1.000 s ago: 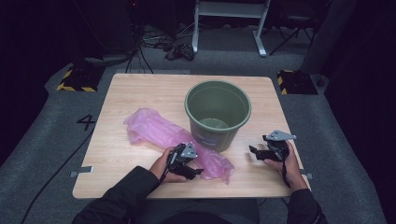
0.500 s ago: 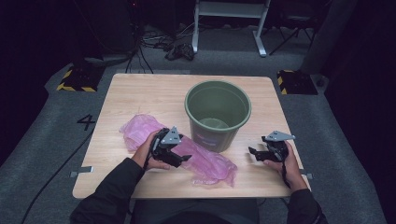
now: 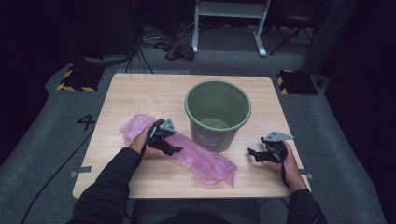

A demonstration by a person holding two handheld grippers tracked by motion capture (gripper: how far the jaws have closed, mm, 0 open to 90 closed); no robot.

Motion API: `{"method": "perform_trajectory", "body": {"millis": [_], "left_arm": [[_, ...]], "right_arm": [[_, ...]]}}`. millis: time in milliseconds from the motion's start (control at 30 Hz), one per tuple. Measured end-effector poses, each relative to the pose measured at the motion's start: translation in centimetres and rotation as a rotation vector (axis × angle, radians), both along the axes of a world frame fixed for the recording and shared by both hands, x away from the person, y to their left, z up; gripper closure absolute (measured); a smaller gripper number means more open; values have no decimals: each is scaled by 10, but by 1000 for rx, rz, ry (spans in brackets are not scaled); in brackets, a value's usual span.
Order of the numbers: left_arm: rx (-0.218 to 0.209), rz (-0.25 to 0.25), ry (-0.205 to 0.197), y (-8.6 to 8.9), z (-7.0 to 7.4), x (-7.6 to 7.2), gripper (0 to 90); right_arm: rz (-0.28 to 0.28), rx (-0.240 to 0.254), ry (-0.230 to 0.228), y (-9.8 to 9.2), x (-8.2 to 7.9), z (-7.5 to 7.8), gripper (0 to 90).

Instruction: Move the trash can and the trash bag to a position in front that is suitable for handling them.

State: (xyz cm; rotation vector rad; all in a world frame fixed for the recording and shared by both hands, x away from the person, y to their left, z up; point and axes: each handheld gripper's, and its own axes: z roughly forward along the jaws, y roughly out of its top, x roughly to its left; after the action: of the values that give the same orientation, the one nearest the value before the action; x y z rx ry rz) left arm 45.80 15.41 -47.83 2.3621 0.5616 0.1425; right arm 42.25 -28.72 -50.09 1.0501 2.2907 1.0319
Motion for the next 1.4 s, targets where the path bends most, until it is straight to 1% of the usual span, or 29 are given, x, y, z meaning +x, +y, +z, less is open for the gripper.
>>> {"method": "perform_trajectory", "body": {"millis": [67,100,167,200,233,267,300,367,400,467,500,600,667,700,733,767,800,833,867,933,967,1000,1100,1167,1300,1400], "left_arm": [[-13,1,14,2,-1,0,191],[-7,0,14,2,-2,1,192],[15,-1,43,3,-4,0,189],[15,-1,43,3,-4,0,189],[25,0,49,4,-9,-2,190],[34,-5,39,5,-12,-3,195],[27,-10,23,6,-13,-5,194],[15,-3,23,8,-14,-8,190],[20,-4,14,8,-14,-10,189],[44,-14,-27,9,-15,-16,187],[46,-13,-25,10,-15,-18,183],[15,14,-36,13,-18,-24,187],[13,24,-43,16,-17,-28,200],[10,31,-43,18,-17,-30,232],[1,39,-47,20,-17,-33,285],[4,53,-46,22,-15,-35,339],[10,61,-47,23,-14,-38,406],[13,58,-51,24,-13,-40,491],[6,65,-55,25,-13,-42,559],[-2,77,-69,27,-14,-44,633],[-3,88,-70,27,-14,-45,669],[5,95,-75,27,-14,-45,702],[16,121,-79,26,-13,-46,765],[28,141,-97,25,-13,-47,812],[13,196,-119,28,-11,-46,858],[-20,237,-133,34,-8,-44,868]], "right_arm": [[-15,1,-10,0,0,0,215],[-23,5,-12,-1,0,0,218],[-28,14,-10,-2,1,0,219],[-28,18,-8,-3,1,0,219],[-25,19,-8,-3,1,0,218],[-22,14,-7,-2,0,0,218],[-18,12,-8,-2,0,0,218],[-10,9,-7,-1,0,0,218],[-8,8,-6,-1,0,0,217],[-5,5,-4,-1,0,0,217],[-4,5,-4,-1,0,0,216],[-2,3,-1,0,0,0,216],[-1,-2,2,0,0,0,215],[0,-6,1,1,0,0,215],[1,-8,3,1,0,0,215],[3,-14,8,1,0,-1,213],[6,-20,12,2,0,-1,210],[7,-19,13,2,1,-1,208],[6,-17,16,2,1,-1,207],[7,-16,18,2,1,-1,208],[7,-16,18,2,1,-1,208],[7,-16,18,2,1,-1,208],[5,-16,18,2,1,-1,208],[5,-15,19,2,1,-1,207],[3,-13,22,1,1,-1,207],[2,-14,22,1,1,-1,207]]}}
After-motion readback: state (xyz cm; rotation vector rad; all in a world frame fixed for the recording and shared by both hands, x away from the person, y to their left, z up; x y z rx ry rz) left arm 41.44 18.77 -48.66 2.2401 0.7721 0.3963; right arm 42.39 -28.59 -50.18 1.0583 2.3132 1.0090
